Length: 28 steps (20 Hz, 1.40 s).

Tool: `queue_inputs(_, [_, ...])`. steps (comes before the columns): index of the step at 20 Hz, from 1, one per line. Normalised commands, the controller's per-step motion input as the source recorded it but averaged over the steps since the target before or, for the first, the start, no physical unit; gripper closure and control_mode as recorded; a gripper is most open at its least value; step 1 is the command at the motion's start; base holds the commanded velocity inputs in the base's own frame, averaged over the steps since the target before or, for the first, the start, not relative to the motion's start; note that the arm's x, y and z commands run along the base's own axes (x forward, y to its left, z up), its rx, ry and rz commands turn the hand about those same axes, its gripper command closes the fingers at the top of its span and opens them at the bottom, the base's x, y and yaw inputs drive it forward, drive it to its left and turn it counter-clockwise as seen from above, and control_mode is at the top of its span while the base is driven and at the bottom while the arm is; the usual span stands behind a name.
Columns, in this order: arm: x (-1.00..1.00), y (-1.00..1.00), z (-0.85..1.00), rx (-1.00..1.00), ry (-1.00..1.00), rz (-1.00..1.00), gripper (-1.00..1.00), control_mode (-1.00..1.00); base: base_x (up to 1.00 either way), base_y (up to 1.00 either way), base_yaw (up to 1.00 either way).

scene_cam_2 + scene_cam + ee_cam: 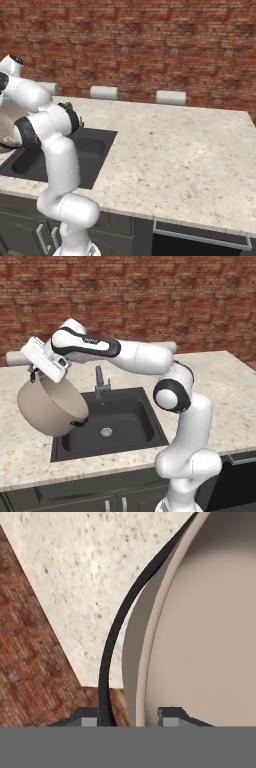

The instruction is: Dump the garlic from the pot into the sink. Then turn on the water and wash the garlic. Then turn off the water and put the garlic back in the pot.

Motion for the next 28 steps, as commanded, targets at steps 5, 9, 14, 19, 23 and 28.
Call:
queue_inputs(5, [1.0, 0.01, 0.12, 0.13, 0.0, 0.0, 1.0, -1.0, 0.0, 0.0, 0.0])
queue_inputs(9, [0.83, 0.0, 0.25, 0.19, 0.0, 0.0, 1.0, -1.0, 0.0, 0.0, 0.0])
queue_inputs(14, [0.65, -0.07, 0.29, 0.22, 0.0, 0.0, 1.0, -1.0, 0.0, 0.0, 0.0])
queue_inputs(19, [0.09, -0.48, 0.24, 0.3, 0.0, 0.0, 1.0, -1.0, 0.0, 0.0, 0.0])
queue_inputs(23, [-0.56, -0.69, 0.12, 0.37, 0.0, 0.0, 1.0, -1.0, 0.0, 0.0, 0.0])
queue_inputs(28, [-0.72, -0.67, 0.04, 0.38, 0.0, 0.0, 1.0, -1.0, 0.0, 0.0, 0.0])
